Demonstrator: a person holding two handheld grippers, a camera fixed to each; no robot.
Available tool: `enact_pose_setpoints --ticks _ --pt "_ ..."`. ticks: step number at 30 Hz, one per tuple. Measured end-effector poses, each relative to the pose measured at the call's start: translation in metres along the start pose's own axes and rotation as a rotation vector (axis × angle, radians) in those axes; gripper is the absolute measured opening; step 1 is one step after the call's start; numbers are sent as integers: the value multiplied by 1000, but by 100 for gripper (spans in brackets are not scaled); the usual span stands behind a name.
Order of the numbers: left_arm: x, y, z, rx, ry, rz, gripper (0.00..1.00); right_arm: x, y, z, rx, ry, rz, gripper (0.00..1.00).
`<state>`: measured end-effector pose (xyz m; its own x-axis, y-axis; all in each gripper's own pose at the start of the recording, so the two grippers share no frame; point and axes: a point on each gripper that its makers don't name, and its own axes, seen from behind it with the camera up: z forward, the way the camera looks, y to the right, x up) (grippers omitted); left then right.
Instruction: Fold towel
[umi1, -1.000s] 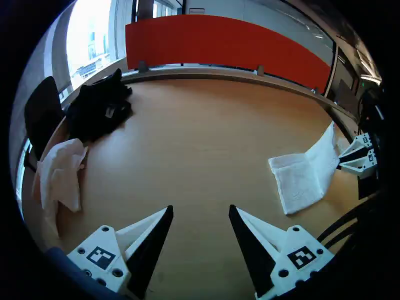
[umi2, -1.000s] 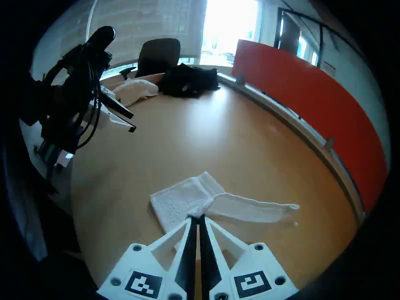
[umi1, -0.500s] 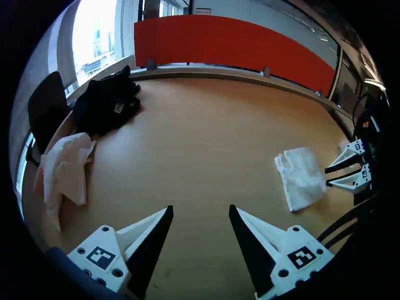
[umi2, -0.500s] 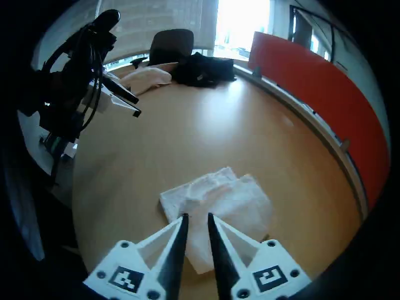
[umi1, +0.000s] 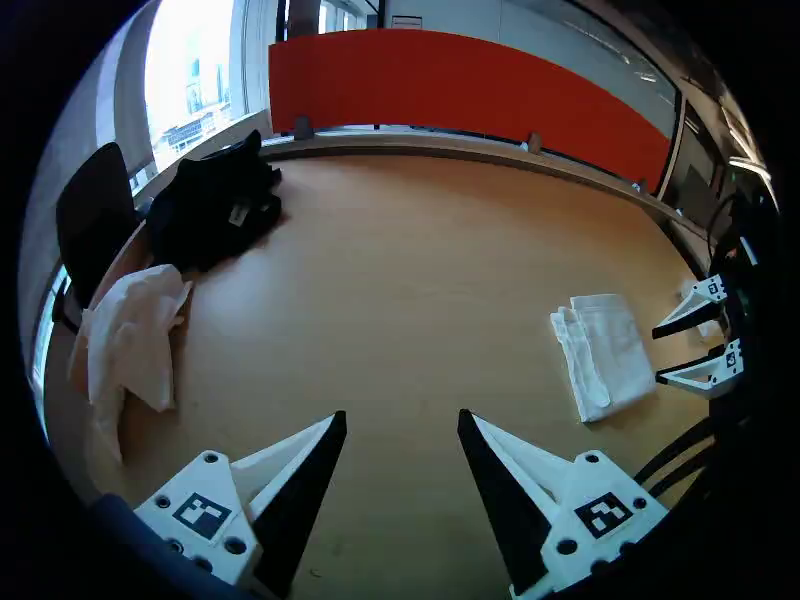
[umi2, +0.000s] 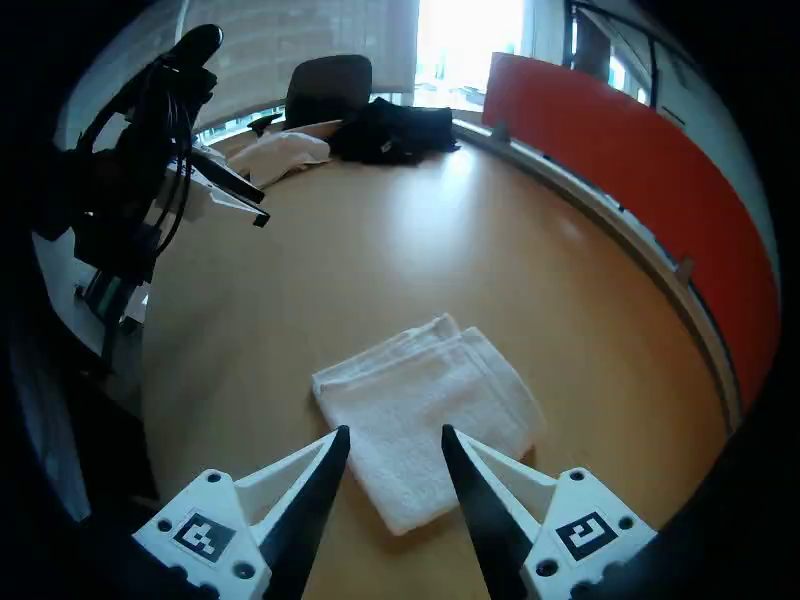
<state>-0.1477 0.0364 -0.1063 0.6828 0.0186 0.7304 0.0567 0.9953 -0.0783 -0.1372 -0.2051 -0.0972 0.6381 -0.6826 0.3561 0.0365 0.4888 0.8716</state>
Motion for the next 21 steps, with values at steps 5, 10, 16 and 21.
enact_pose_setpoints --ticks 5,10,16,21 --pt "1 1 0 0 2 2 82 -14 1 0 -9 -20 14 70" --pt "0 1 0 -1 1 3 82 -32 2 0 -19 -46 30 70" --pt "0 3 0 -3 0 5 82 -54 5 -1 -29 -78 55 70" --pt "1 4 1 -5 1 7 82 -70 6 -2 -36 -101 71 70"
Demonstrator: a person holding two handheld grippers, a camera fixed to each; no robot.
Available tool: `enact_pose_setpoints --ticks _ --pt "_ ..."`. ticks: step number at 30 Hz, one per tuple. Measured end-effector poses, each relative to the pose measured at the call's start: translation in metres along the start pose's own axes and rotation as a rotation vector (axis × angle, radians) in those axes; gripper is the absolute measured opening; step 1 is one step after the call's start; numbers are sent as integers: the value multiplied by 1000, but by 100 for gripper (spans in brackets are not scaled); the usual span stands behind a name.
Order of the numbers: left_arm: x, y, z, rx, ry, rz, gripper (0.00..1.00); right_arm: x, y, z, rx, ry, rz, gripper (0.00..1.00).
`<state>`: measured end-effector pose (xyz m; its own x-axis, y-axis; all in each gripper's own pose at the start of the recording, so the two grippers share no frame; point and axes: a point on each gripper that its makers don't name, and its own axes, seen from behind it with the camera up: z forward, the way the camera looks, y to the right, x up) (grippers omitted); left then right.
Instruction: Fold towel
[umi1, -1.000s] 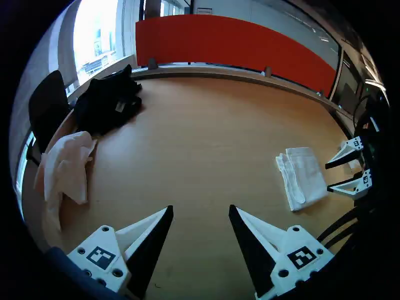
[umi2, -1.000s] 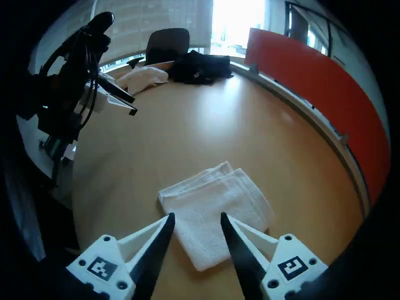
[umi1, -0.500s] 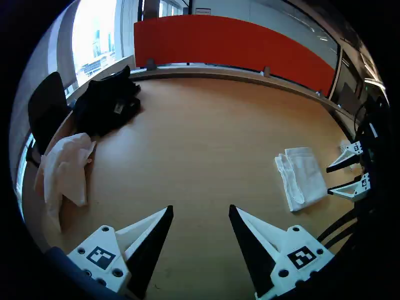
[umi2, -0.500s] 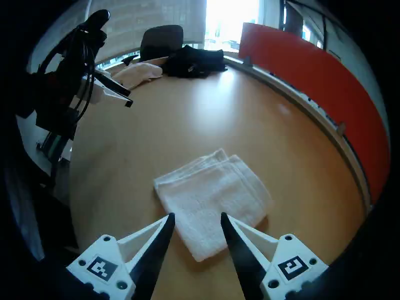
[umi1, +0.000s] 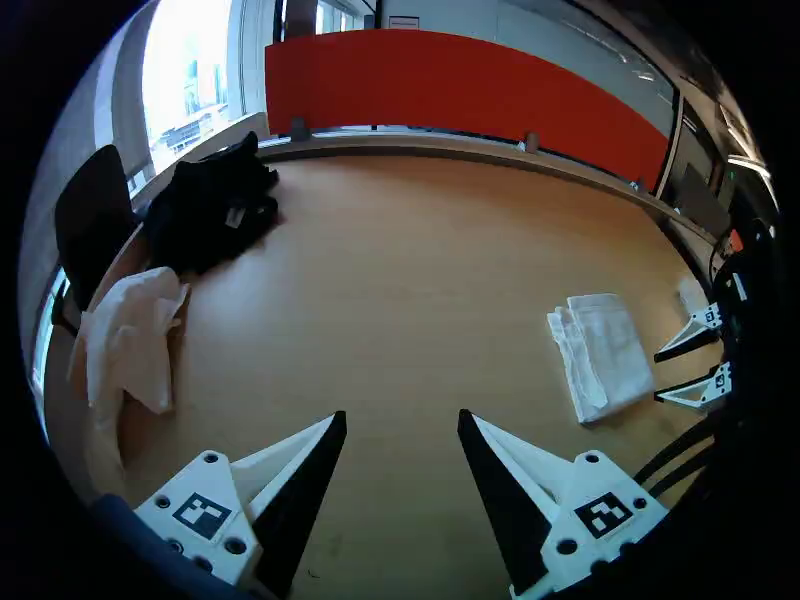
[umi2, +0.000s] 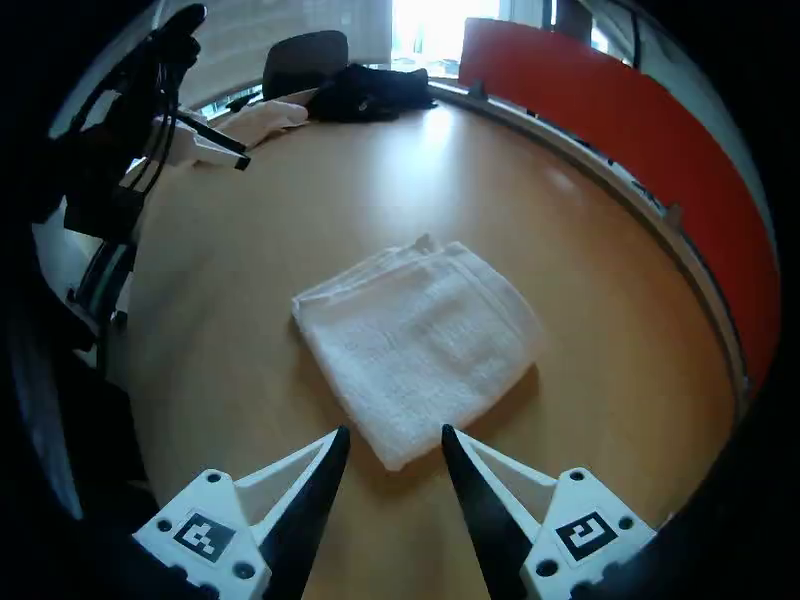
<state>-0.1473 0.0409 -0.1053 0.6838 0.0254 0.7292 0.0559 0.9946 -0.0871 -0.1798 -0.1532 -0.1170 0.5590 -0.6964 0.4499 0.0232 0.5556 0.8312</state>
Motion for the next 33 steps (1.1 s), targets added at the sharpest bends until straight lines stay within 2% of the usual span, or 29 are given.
enact_pose_setpoints --ticks 11,19,25,27,33 --pt "0 2 0 -2 0 4 82 -15 1 4 -8 -28 19 70" --pt "0 1 0 -3 0 3 82 -24 -2 7 -7 -48 26 56" --pt "0 1 0 -3 -1 6 82 -25 -3 7 -8 -48 44 51" --pt "0 1 0 -4 -1 6 82 -25 -4 8 -7 -46 49 46" --pt "0 0 0 -5 0 7 82 -26 -4 10 -5 -43 66 20"
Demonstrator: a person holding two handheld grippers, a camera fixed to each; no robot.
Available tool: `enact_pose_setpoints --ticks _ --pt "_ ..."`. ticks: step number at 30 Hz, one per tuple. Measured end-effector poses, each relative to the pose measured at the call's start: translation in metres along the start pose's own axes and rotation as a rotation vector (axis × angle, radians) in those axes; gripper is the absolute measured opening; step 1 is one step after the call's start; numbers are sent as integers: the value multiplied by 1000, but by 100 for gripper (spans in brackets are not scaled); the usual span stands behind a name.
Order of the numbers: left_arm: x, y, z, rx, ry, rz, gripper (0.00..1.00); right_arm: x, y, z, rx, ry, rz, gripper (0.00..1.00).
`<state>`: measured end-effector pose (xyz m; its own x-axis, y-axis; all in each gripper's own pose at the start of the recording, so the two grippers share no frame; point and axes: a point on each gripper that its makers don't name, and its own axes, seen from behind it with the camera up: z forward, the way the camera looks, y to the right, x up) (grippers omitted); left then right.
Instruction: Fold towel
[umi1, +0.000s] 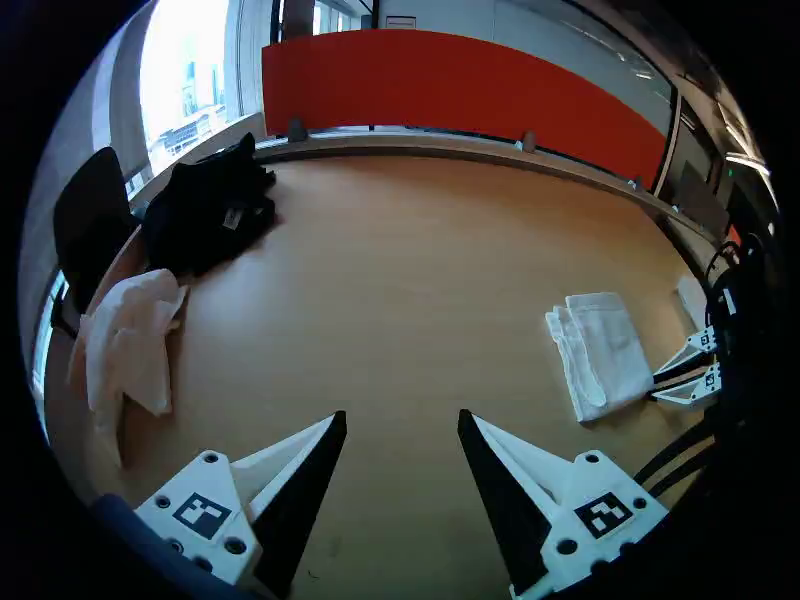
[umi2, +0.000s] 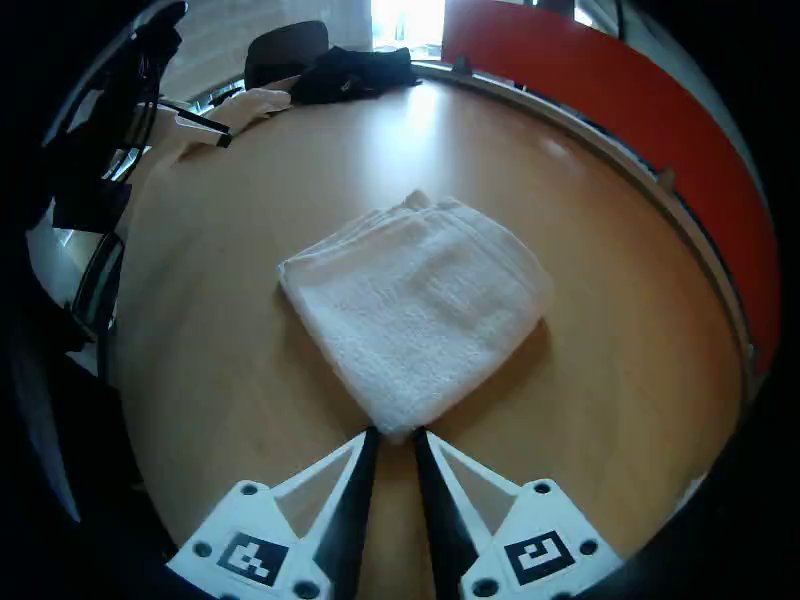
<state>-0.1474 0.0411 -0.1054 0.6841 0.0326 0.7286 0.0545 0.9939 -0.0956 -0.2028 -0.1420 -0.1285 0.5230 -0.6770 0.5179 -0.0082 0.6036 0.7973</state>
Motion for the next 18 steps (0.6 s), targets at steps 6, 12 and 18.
enact_pose_setpoints --ticks 6,12,18 --pt "-1 0 0 1 -1 1 82 0 1 0 -6 4 5 6" --pt "-2 0 -1 -1 0 0 82 3 3 -1 -17 16 5 6" --pt "-2 1 0 -4 -1 3 82 15 7 -9 -35 39 0 6"
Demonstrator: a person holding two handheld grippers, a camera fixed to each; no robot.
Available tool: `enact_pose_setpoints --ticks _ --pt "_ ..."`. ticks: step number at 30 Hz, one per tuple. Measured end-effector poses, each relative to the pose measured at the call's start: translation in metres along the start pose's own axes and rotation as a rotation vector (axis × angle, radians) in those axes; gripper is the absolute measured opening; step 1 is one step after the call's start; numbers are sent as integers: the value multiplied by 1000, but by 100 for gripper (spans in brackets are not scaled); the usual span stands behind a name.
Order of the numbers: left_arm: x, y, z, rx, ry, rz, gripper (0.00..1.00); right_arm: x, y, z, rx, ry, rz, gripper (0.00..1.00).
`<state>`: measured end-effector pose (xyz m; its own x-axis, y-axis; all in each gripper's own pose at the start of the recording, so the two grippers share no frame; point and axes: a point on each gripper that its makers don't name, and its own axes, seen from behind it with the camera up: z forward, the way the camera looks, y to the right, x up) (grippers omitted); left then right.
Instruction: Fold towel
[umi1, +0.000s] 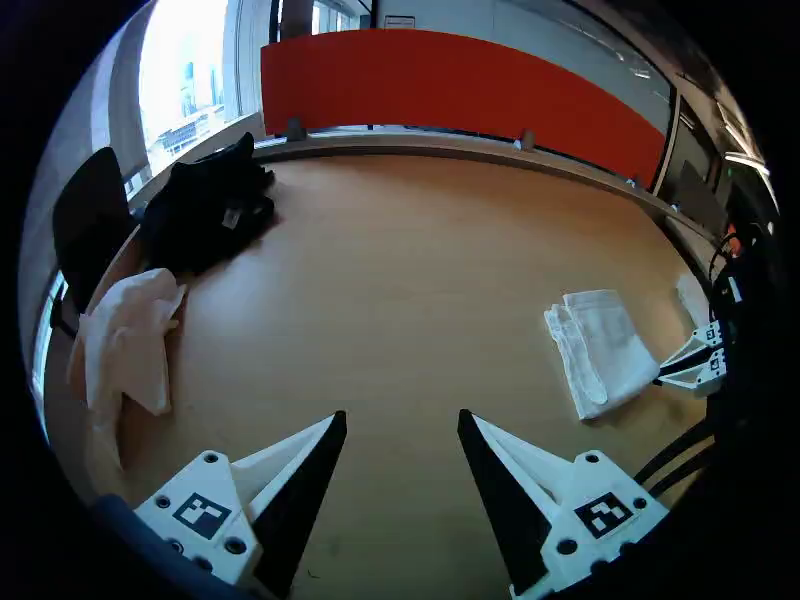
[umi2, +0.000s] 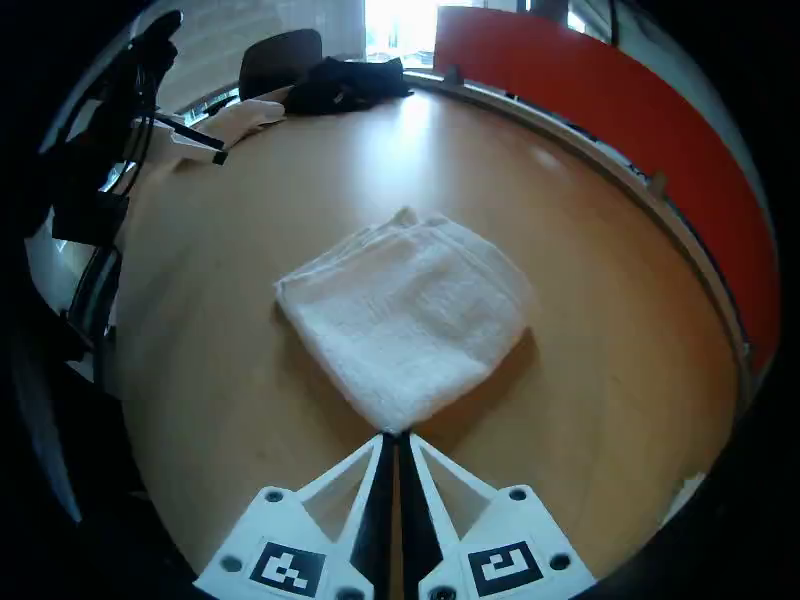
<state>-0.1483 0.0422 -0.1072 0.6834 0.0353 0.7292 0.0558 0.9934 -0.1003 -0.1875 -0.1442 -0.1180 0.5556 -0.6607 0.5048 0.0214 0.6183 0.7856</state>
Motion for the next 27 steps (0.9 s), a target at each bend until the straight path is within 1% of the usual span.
enact_pose_setpoints --ticks 7,18,23,27 --pt "1 1 1 -6 3 6 82 33 7 -17 -27 42 -27 5" --pt "11 5 0 -23 26 17 82 103 25 -48 -71 134 -85 5" --pt "20 6 -1 -30 41 24 82 137 34 -68 -93 189 -100 5" --pt "26 8 -1 -36 51 30 82 159 44 -85 -111 221 -121 5"
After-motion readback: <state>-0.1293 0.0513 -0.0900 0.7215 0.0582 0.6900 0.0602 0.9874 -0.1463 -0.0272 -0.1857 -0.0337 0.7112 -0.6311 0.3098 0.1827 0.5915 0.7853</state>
